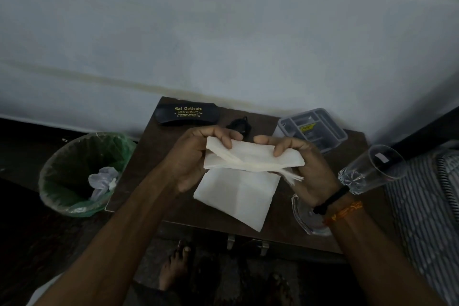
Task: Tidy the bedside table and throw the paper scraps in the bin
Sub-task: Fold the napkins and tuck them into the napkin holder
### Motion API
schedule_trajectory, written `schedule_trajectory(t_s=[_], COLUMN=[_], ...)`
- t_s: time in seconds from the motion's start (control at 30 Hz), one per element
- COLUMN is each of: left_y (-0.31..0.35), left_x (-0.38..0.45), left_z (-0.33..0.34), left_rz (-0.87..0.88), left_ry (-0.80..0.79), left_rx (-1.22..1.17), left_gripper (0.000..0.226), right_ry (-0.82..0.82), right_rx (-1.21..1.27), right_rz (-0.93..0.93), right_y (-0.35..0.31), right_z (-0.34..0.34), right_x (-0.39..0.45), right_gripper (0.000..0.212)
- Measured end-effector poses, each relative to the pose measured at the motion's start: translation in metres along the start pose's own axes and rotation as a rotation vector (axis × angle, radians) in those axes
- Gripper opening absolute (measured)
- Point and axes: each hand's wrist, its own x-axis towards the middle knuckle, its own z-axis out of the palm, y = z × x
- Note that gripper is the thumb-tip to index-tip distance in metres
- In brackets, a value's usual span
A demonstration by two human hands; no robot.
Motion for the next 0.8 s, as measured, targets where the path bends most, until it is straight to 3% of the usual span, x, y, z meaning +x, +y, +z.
schedule_trajectory(t_s=[0.13,0.37,0.57,0.7,0.8], left_y=[0.001,-0.004,-0.004,-0.005,-0.005], left_x=[-0.002,0.001,0.002,0.002,0.001], left_z=[-0.001,-0.007,-0.009,-0.010,-0.011], left_rz=[0.045,0.189,0.293,0.335,0.359], left_ry=[-0.032,-0.105,-0.107,-0.144,-0.189], left_rx=[-0.013,0.130,0.320,0.401,0.434], left_gripper=[0.045,0.039,0.033,0.031,0.032], right_ry=[-0.022,0.014,0.011,0.155,0.072], right_rx=[-0.023,-0.036,0.161,-0.012,-0.280], right_rz=[0.015,0.052,0.102,0.169,0.220], right_y=[-0.002,-0.005,-0.012,-0.007,-0.006], right_z=[-0.001,-0.007,-0.011,-0.013,-0.010], right_x=[0.000,0.000,-0.002,0.004,0.002], right_gripper=[0.007,0.046,0.044,0.053,0.042])
